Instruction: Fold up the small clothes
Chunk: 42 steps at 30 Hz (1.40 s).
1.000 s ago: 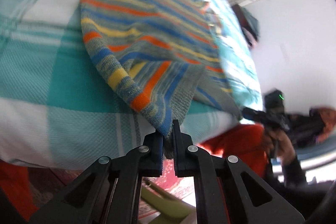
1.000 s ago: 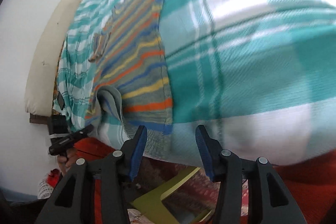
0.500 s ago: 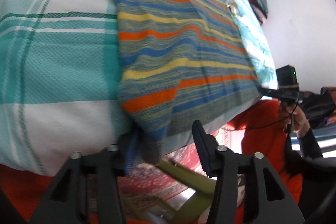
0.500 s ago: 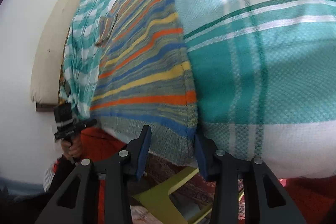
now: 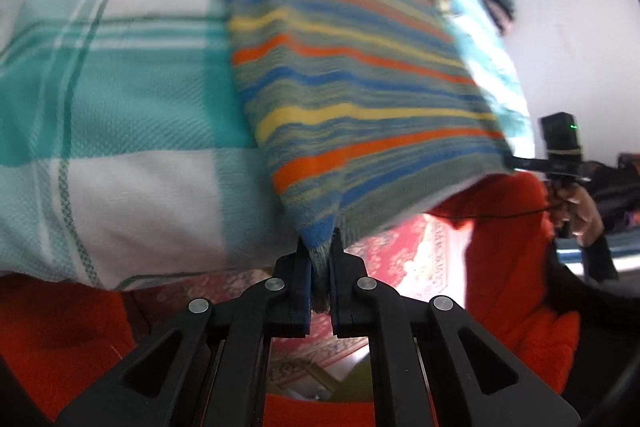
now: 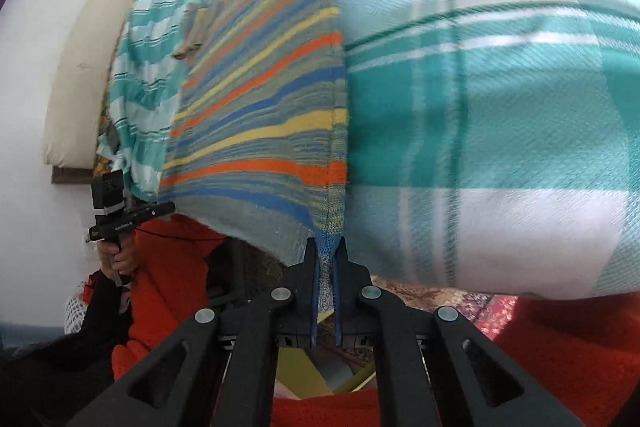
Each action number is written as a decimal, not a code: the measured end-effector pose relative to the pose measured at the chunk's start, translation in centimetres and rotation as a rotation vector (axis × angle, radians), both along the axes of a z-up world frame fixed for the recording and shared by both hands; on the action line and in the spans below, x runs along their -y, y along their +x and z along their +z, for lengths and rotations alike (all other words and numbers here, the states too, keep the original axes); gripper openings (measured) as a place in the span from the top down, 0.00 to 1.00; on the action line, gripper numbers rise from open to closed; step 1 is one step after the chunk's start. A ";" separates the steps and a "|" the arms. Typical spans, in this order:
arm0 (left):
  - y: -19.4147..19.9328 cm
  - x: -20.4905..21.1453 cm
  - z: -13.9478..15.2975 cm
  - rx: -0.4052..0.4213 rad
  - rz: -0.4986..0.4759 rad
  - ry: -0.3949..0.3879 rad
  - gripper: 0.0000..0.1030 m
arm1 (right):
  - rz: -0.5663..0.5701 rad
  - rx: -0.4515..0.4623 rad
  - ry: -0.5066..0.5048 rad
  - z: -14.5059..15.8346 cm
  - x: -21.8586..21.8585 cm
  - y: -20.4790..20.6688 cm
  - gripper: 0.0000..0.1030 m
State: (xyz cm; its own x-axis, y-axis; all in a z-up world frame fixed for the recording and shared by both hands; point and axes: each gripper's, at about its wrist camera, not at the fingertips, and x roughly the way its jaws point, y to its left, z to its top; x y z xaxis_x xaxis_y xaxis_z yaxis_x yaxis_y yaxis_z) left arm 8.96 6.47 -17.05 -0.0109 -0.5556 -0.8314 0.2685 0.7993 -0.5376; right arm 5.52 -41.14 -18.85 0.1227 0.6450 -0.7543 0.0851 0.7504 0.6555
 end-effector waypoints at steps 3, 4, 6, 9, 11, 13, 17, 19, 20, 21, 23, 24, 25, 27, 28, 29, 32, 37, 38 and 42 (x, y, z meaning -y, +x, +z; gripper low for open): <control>-0.7 1.5 -1.9 -0.031 -0.087 0.230 0.92 | 0.011 0.018 -0.020 1.2 0.0 -0.4 0.95; -1.0 2.0 -3.1 -0.047 -0.122 0.313 0.91 | 0.016 0.008 -0.050 0.9 0.1 -0.4 0.95; -1.4 2.8 -4.3 -0.066 -0.168 0.387 0.91 | 0.030 -0.040 -0.107 -0.6 -0.1 -0.2 0.95; -1.2 1.4 -2.3 -0.020 -0.088 0.306 0.52 | 0.043 -0.060 -0.153 -1.5 -0.7 0.4 0.95; -0.3 -1.1 -0.2 0.040 0.038 0.202 0.26 | 0.054 -0.041 -0.168 -1.1 -1.0 0.6 0.95; 1.5 -3.5 1.1 0.067 0.169 0.090 0.27 | 0.041 -0.034 -0.160 -1.2 -0.7 0.6 0.95; 7.1 -4.0 1.1 0.051 0.262 0.014 0.42 | 0.015 -0.039 -0.140 -1.8 -0.1 0.4 0.94; 9.2 -3.0 1.1 0.059 0.253 0.006 0.42 | 0.022 -0.030 -0.151 -1.5 -0.2 0.3 0.94; 10.3 -2.5 1.1 0.062 0.226 0.009 0.42 | 0.026 -0.024 -0.158 -1.2 -0.4 0.2 0.94; 10.8 -2.2 1.0 0.078 0.220 0.020 0.42 | 0.028 -0.020 -0.163 -1.0 -0.4 0.1 0.94; 11.8 -2.7 1.4 0.108 0.260 0.007 0.38 | 0.018 -0.017 -0.163 -1.1 -0.1 -0.1 0.94; 11.9 -2.9 1.5 0.098 0.284 -0.005 0.38 | 0.010 -0.018 -0.161 -1.2 -0.2 -0.2 0.94; 12.1 -2.9 1.1 0.076 0.303 -0.001 0.37 | 0.002 -0.018 -0.160 -1.4 -0.2 -0.2 0.94; 12.3 -1.4 -0.3 0.054 0.251 0.066 0.38 | -0.004 -0.017 -0.162 -1.6 -0.3 -0.3 0.94; 12.2 -0.5 -0.9 0.055 0.224 0.107 0.41 | -0.004 -0.016 -0.164 -1.7 -0.4 -0.3 0.94; 12.1 0.4 -1.5 0.056 0.202 0.152 0.48 | -0.003 -0.016 -0.164 -1.8 -0.4 -0.3 0.94; 12.2 1.9 -2.9 0.064 0.210 0.197 0.84 | -0.003 -0.022 -0.163 -2.1 -0.3 -0.1 0.94; 12.4 1.2 -1.7 0.133 0.251 0.246 0.98 | 0.016 -0.010 -0.186 -1.7 -0.7 0.0 0.94; 12.6 0.5 -2.1 0.114 0.273 0.255 1.00 | 0.015 -0.006 -0.189 -1.5 -0.7 -0.1 0.94; 12.6 0.3 -2.4 0.099 0.264 0.256 0.99 | 0.000 -0.004 -0.191 -1.7 -0.8 -0.3 0.94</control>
